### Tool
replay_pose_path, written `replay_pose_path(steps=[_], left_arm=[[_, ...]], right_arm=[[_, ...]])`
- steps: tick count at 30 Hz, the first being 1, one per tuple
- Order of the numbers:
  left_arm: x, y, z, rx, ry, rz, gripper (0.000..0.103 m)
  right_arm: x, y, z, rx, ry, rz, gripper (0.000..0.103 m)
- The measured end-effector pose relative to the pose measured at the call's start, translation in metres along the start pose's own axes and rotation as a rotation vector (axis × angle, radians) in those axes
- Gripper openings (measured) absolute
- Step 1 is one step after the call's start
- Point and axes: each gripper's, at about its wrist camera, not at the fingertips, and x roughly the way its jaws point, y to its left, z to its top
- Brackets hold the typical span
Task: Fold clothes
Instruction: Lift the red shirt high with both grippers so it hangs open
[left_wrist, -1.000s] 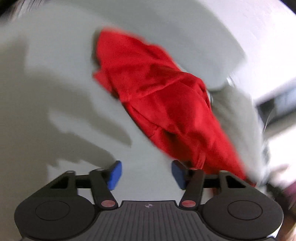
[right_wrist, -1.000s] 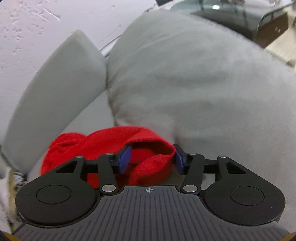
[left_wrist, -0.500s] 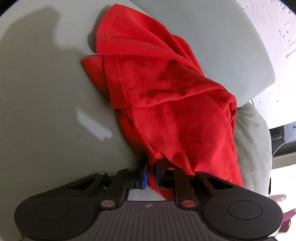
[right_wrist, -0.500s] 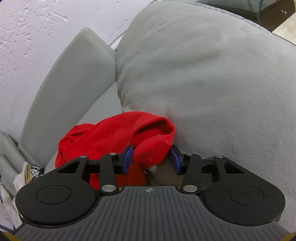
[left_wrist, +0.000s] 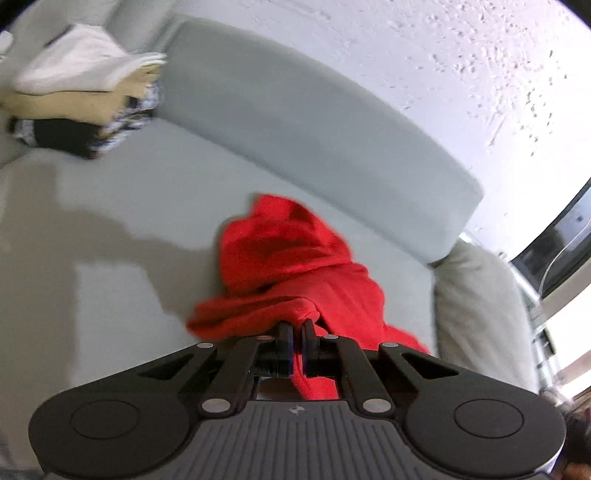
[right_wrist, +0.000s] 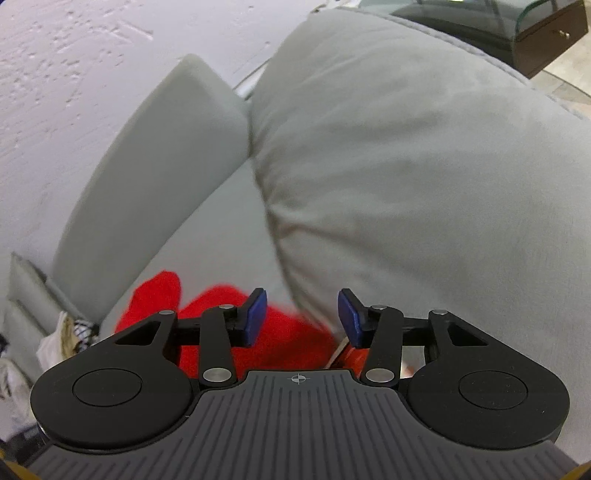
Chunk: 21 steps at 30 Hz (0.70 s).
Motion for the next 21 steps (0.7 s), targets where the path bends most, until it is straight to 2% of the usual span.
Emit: replay_pose_path(steps=[2,6,8,10,13,18,21], left_arm=[[0.003,0.014,-0.011,0.014,0.011,0.02,0.005],[0.007,0.035,-0.034,0.018,0.015,0.052,0.01],[0.008,0.043,-0.04,-0.009,0.008,0.056,0.042],[0.012,0.05,-0.039,-0.099,0.014,0.026,0.052],[0.012,0.064,-0.042,-0.233,0.055,-0.031,0.055],[0.023,0.075,-0.053,-0.367,0.081,-0.08,0.055],[0.033,0.081,-0.056,-0.422,0.084,-0.128,0.054]], right_arm=[[-0.003,0.007,-0.009,-0.003,0.037,0.03,0.05],[-0.002,0.012,-0.042,0.041,0.188,0.112,0.05],[0.0,0.007,-0.06,0.072,0.229,0.114,0.05],[0.003,0.0,-0.072,0.113,0.234,0.103,0.05],[0.012,-0.011,-0.078,0.206,0.198,0.101,0.05],[0.036,-0.026,-0.076,0.338,0.167,0.138,0.05],[0.047,-0.033,-0.078,0.394,0.165,0.152,0.046]])
